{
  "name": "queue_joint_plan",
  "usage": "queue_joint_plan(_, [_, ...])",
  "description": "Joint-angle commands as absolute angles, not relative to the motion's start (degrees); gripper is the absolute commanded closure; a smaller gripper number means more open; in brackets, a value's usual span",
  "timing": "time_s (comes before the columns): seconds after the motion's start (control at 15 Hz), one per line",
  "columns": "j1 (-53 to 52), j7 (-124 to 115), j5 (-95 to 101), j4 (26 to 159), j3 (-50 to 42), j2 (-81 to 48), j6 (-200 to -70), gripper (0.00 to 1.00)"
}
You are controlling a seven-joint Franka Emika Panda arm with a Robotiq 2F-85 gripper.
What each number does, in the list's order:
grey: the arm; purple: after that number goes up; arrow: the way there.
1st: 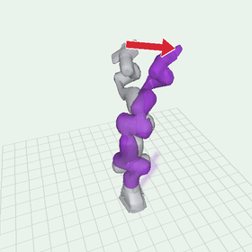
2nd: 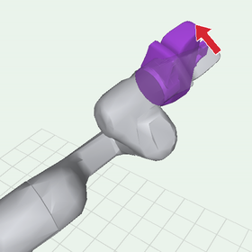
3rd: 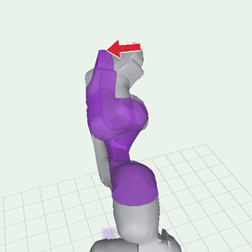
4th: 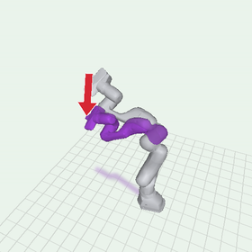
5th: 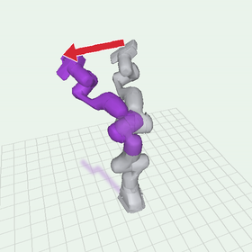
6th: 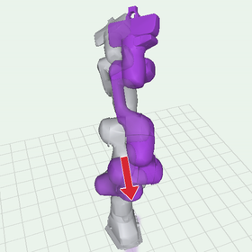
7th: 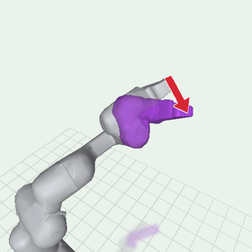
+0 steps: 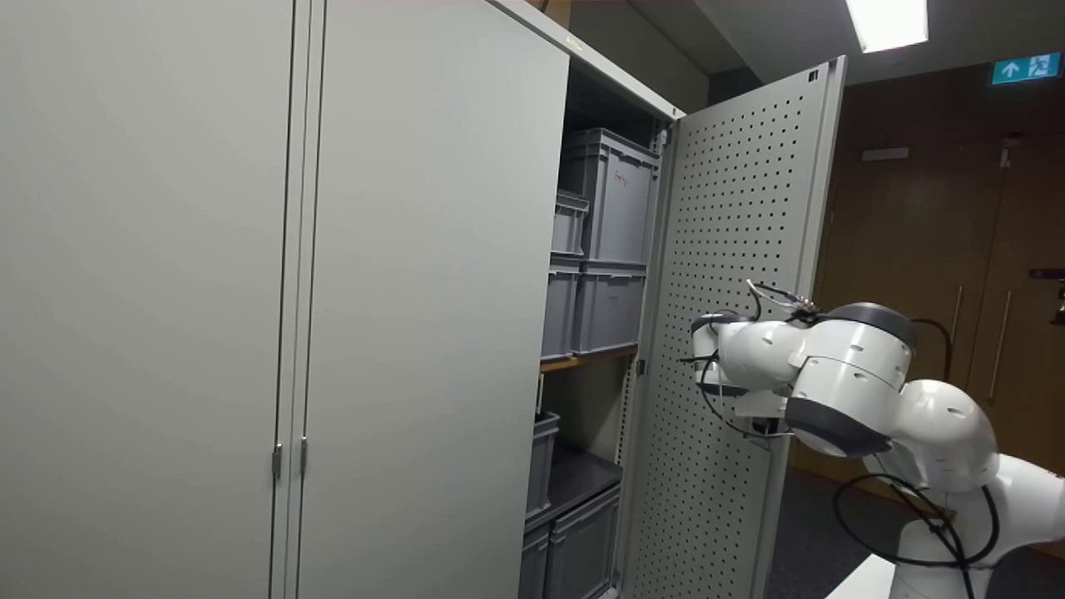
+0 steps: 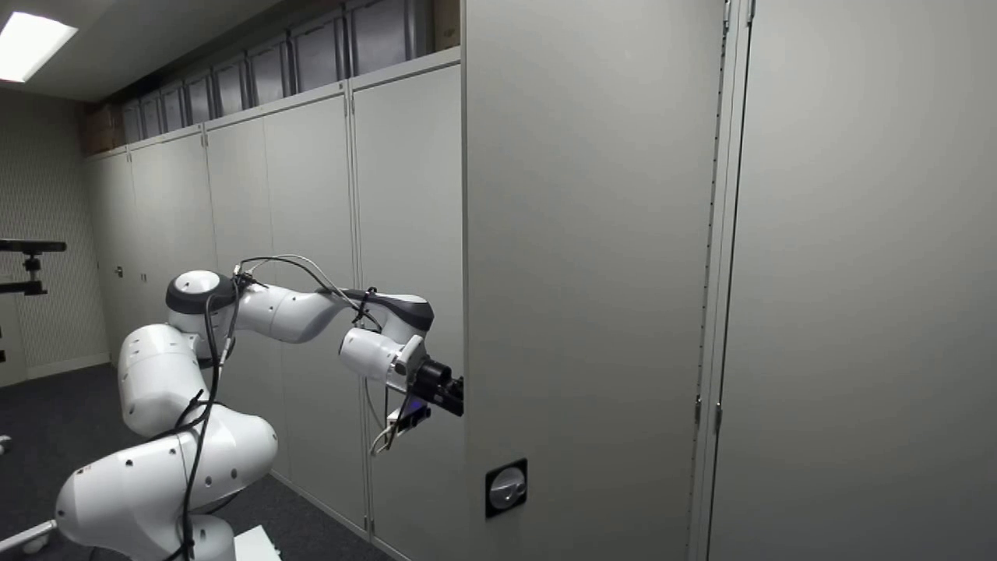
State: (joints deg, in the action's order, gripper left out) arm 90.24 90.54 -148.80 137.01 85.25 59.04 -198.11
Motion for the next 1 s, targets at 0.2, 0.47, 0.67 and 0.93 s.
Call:
queue_joint_plan(0.2, [92.64, 91.03, -148.95, 138.48, 83.70, 59.32, -198.11, 0.00])
queue_joint_plan(0.47, [93.62, 91.10, -148.94, 139.28, 83.46, 59.27, -198.11, 0.00])
queue_joint_plan(0.67, [94.55, 91.38, -148.98, 139.75, 83.30, 59.17, -197.98, 0.00])
queue_joint_plan(0.93, [95.64, 91.68, -148.95, 139.96, 83.30, 58.85, -197.98, 0.00])
